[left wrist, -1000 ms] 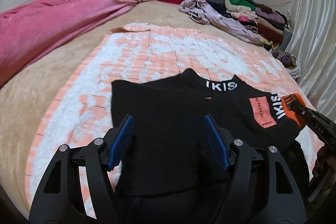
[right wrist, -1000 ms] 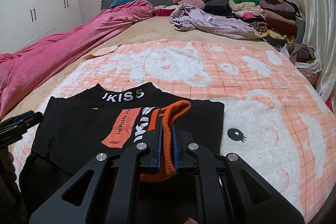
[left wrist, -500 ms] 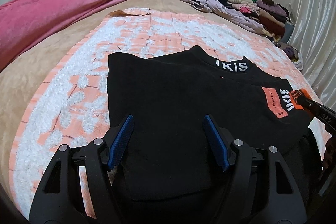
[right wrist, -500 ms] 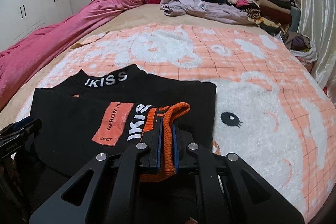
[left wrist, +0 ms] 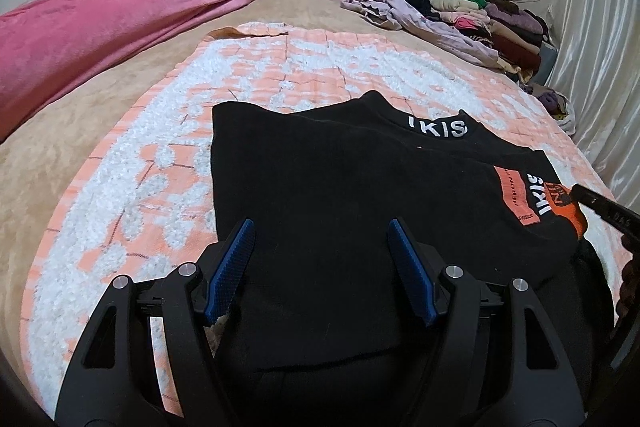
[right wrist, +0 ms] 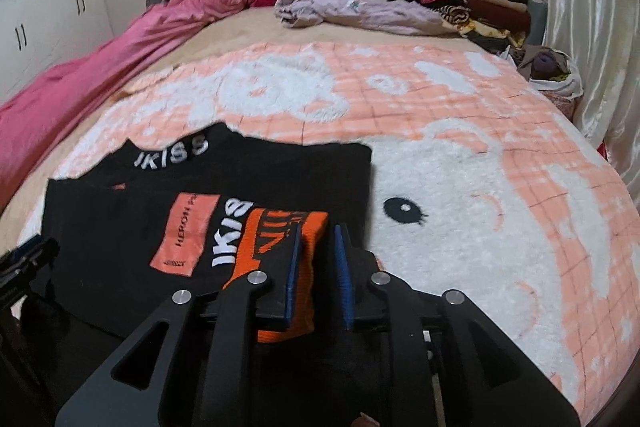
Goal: Fold small clothes
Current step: 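Lower the orange cuff flat onto the shirt and open the right tool, then move both open tools back over the shirt body toward the hem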
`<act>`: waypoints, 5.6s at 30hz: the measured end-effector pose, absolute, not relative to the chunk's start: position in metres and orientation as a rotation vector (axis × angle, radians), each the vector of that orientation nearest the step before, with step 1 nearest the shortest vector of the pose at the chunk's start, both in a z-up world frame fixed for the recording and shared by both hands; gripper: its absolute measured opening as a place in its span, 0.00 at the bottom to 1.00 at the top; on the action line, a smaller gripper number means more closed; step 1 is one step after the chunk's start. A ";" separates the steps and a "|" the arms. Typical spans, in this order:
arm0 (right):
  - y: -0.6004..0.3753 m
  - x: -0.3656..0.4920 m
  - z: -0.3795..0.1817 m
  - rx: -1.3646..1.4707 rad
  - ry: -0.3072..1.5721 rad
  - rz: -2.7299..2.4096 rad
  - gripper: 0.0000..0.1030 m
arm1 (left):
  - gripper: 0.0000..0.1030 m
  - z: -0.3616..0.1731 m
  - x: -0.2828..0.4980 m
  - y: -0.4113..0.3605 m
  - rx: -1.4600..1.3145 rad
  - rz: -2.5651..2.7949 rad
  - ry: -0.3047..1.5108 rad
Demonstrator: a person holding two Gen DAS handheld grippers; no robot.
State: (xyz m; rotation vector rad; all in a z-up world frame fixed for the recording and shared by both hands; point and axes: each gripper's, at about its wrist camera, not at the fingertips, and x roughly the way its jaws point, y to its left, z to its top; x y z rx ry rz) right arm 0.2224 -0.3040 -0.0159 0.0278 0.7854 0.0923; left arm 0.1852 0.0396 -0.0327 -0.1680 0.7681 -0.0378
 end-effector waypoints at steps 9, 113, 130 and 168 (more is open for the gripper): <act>-0.279 0.204 -0.004 -0.001 0.759 0.206 0.41 | 0.64 -0.028 0.178 0.046 -0.172 -0.014 0.762; -0.261 0.150 0.043 0.025 0.708 0.265 0.92 | 0.91 0.038 0.101 0.101 -0.195 0.111 0.633; -0.277 0.128 0.038 0.017 0.716 0.284 0.92 | 0.91 0.044 0.070 0.094 -0.131 0.121 0.655; -0.331 0.070 0.000 0.012 0.822 0.264 0.96 | 0.91 0.006 0.025 0.074 -0.093 0.081 0.809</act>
